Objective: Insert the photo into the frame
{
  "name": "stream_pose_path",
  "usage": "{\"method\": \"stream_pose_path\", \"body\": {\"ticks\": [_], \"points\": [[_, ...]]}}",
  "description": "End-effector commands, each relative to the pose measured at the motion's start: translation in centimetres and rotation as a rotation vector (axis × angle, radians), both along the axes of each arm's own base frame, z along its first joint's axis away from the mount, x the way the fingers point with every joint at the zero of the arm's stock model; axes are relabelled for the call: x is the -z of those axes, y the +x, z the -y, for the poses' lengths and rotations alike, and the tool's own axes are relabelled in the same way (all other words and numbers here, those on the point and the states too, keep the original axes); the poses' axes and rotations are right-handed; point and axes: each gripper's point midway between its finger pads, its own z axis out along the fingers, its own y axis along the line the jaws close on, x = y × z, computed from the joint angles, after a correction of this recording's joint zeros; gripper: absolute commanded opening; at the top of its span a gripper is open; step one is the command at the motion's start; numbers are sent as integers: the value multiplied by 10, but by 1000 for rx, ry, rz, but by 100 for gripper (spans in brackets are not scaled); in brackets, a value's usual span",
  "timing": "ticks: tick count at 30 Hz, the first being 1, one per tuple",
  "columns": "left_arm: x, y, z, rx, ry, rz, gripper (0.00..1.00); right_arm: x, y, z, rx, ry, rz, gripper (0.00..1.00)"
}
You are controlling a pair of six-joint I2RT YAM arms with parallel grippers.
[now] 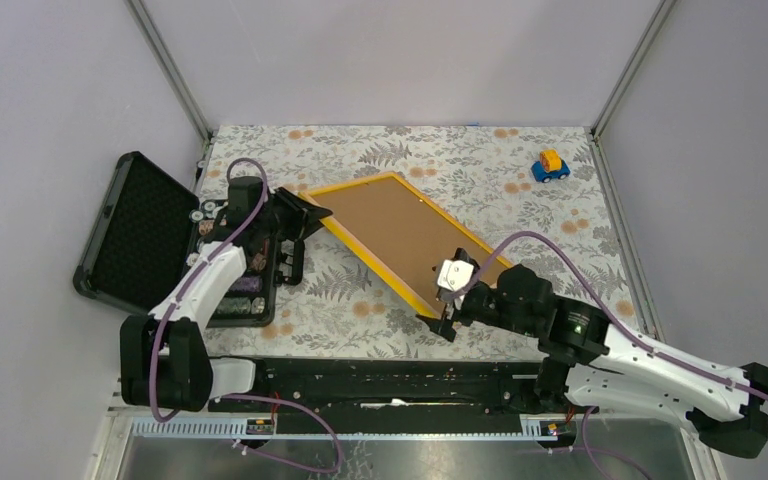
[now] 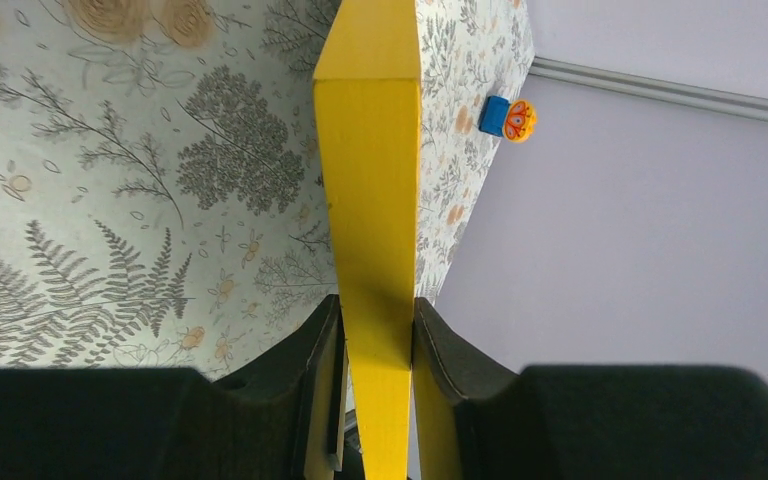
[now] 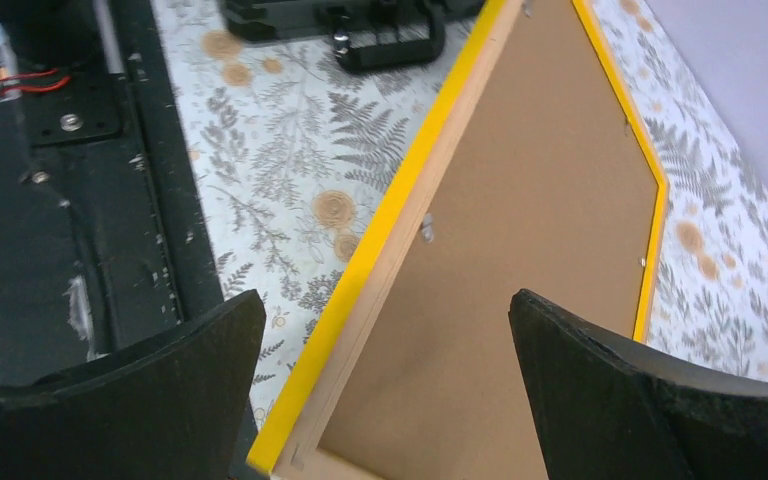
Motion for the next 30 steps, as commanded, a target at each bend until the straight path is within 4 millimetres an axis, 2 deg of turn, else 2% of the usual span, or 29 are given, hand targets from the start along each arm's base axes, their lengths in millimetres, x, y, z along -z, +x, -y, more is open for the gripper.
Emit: {"method": "stream_pose_path", "body": {"ticks": [1, 4, 8, 10, 12, 15, 17, 20, 23, 24, 28, 30], "points": [[-44, 21, -15, 15, -10, 122, 0, -1, -30, -8, -235, -7, 76, 100], [-55, 29, -25, 17, 2, 131, 0, 1, -38, -11, -296, -7, 92, 100], [-63, 35, -41, -16, 9, 137, 0, -8, -44, -12, -333, 45, 132, 100], [-68, 36, -46, -34, -7, 142, 0, -5, -47, -11, -353, 43, 140, 100], [-76, 37, -51, -52, -30, 158, 0, 6, -46, -9, -356, 15, 147, 100], [-88, 38, -55, -67, -45, 179, 0, 29, -30, -8, -307, -61, 193, 98], [-96, 39, -56, -68, -48, 193, 0, 37, -16, -11, -255, -95, 204, 96], [-101, 41, -58, -75, -43, 197, 0, 35, 0, -19, -182, -47, 254, 94], [-102, 41, -59, -77, -51, 192, 0, 42, 6, -21, -151, 3, 296, 93], [-102, 40, -59, -79, -51, 192, 0, 38, 9, -22, -135, 31, 316, 92], [-105, 39, -63, -95, -45, 198, 0, 40, 22, -23, -77, 17, 332, 87], [-106, 40, -67, -107, -17, 206, 0, 33, 26, -24, -47, 18, 310, 88]]}}
